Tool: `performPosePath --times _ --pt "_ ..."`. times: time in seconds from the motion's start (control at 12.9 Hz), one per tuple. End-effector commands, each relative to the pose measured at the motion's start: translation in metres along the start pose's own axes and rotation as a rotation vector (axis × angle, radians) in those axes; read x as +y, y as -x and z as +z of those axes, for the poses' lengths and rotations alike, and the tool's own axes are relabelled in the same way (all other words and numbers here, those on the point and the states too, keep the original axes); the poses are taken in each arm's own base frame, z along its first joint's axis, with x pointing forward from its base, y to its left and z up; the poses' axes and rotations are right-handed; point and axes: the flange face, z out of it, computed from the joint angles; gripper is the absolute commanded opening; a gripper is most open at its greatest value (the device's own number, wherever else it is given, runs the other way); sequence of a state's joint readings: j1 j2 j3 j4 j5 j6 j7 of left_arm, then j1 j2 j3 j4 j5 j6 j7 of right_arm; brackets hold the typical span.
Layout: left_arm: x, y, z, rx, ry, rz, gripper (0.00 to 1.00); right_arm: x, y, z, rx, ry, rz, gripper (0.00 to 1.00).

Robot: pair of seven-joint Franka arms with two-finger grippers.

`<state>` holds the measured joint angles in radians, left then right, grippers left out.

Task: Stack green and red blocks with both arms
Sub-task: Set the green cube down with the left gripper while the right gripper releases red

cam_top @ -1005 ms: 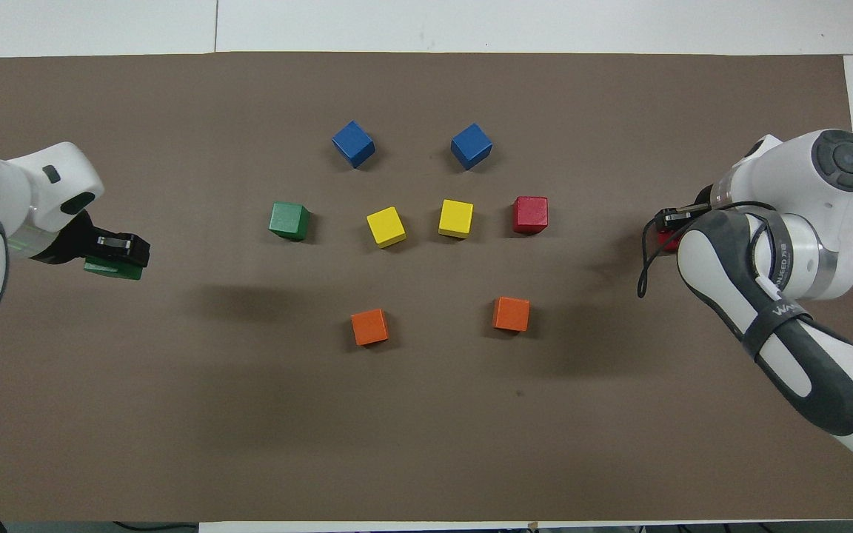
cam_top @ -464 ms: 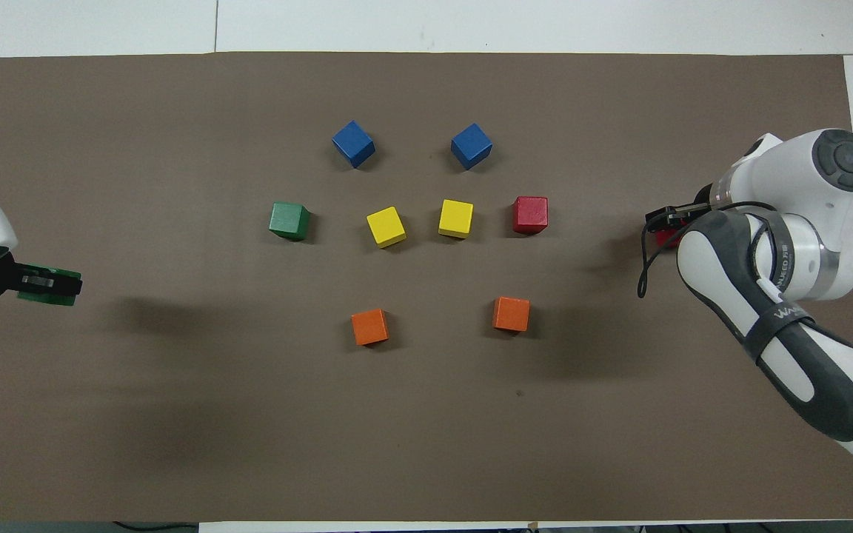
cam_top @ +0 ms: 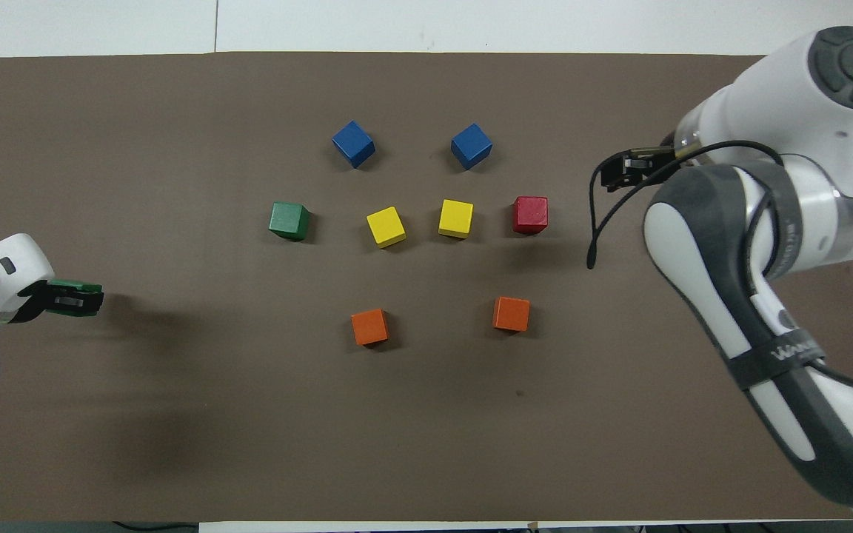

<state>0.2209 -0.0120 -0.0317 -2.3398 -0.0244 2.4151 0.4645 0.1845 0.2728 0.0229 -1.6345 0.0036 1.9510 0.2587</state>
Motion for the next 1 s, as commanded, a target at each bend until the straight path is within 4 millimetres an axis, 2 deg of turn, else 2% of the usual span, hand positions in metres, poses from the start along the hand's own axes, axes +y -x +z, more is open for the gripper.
performPosePath --times 0.0,0.23,0.62,0.7,0.77,0.93 --pt "-0.012 0.011 0.011 0.025 -0.018 -0.009 0.0 -0.057 -0.021 0.03 0.023 0.0 0.042 1.0" --pt "-0.014 0.016 0.02 0.007 -0.008 -0.083 0.0 -0.076 -0.033 0.063 0.091 0.005 0.03 1.0" --pt "-0.012 0.02 0.042 -0.034 0.012 -0.177 0.0 -0.09 -0.029 0.09 0.11 -0.008 0.051 1.0" --pt "-0.011 0.019 0.044 -0.034 0.012 -0.184 0.0 -0.102 -0.025 0.099 0.103 -0.011 0.051 1.0" --pt "-0.011 0.019 0.046 -0.039 0.013 -0.183 0.0 -0.106 -0.023 0.111 0.108 -0.016 0.052 1.0" --pt "-0.009 0.018 0.053 -0.044 0.016 -0.18 0.0 -0.099 -0.015 0.134 0.117 -0.02 0.046 1.0"
